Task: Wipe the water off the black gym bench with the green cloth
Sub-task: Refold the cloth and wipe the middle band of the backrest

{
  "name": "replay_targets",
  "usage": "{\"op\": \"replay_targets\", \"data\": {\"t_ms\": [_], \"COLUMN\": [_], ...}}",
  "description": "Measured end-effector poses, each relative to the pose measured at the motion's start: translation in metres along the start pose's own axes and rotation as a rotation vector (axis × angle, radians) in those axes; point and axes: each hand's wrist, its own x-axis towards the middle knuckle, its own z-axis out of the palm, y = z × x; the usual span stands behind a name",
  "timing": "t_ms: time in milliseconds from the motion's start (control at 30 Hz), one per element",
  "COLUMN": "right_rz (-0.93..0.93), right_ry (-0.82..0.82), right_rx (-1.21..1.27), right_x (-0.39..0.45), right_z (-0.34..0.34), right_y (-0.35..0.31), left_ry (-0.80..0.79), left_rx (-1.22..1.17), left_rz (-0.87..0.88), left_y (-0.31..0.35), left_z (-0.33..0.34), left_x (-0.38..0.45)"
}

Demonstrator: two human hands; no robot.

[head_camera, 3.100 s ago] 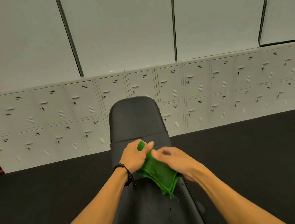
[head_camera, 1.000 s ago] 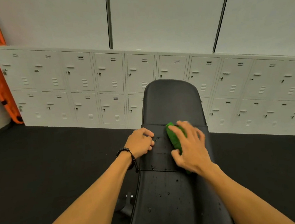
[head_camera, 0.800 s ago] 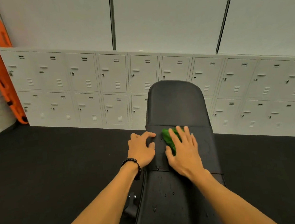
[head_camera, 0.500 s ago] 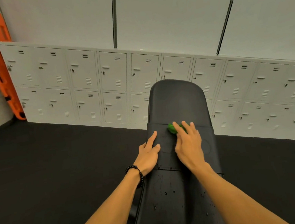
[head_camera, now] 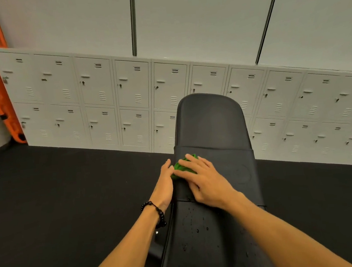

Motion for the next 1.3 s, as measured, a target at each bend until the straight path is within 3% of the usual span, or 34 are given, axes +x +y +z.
{"op": "replay_targets", "data": {"t_ms": [33, 133, 167, 300, 400, 567, 633, 700, 767, 833, 933, 967, 1000, 1100, 1167, 1233, 1300], "right_rz": [0.009, 0.348, 0.381, 0.031, -0.176, 0.232, 0.098, -0.195, -0.317, -0.282, 0.243, 0.39, 0.407, -0.077, -0.222, -0.06, 0.324], "right_ry": [0.017, 0.16, 0.142, -0.202, -0.297, -0.096, -0.164, -0.345, -0.391, -0.217, 0.064, 0.076, 0.044, -0.177, -0.197, -0.063, 0.133], "right_rx": [0.0, 0.074, 0.074, 0.032, -0.053, -0.002, -0.016, -0.027, 0.024, 0.038, 0.065, 0.099, 0.118, 0.048, 0.003, -0.005, 0.017], "right_x": [0.0, 0.024, 0.034, 0.052, 0.052, 0.067, 0.054, 0.029, 0.015, 0.017, 0.031, 0.033, 0.031, 0.001, -0.017, -0.027, -0.028], "right_z": [-0.002, -0.005, -0.004, -0.005, -0.012, -0.002, 0.003, 0.004, -0.006, -0.01, -0.006, -0.005, -0.002, 0.001, -0.002, -0.003, -0.007], "right_y": [0.012, 0.019, 0.013, -0.016, -0.007, -0.006, -0.028, -0.044, -0.04, -0.021, 0.0, -0.006, -0.016, -0.041, -0.027, -0.002, 0.008], "left_ry": [0.002, 0.056, 0.102, 0.435, 0.489, 0.481, 0.493, 0.494, 0.474, 0.454, 0.394, 0.355, 0.305, 0.103, -0.017, -0.093, -0.112], "left_rx": [0.003, 0.012, 0.028, 0.212, 0.3, 0.331, 0.339, 0.354, 0.377, 0.385, 0.375, 0.392, 0.417, 0.461, 0.504, 0.553, 0.589], "left_rz": [-0.023, -0.09, -0.087, 0.137, 0.214, 0.253, 0.273, 0.269, 0.255, 0.237, 0.188, 0.171, 0.165, 0.225, 0.253, 0.23, 0.179], "left_y": [0.0, 0.002, 0.005, 0.009, 0.015, 0.021, 0.02, 0.02, 0.019, 0.018, 0.018, 0.019, 0.019, 0.022, 0.021, 0.018, 0.014], "left_z": [-0.002, -0.009, -0.011, -0.022, -0.027, -0.03, -0.032, -0.034, -0.035, -0.035, -0.03, -0.027, -0.023, -0.011, -0.005, -0.001, 0.005], "left_x": [-0.001, -0.002, -0.003, -0.005, -0.007, -0.011, -0.01, -0.009, -0.009, -0.01, -0.011, -0.011, -0.011, -0.013, -0.014, -0.015, -0.018]}}
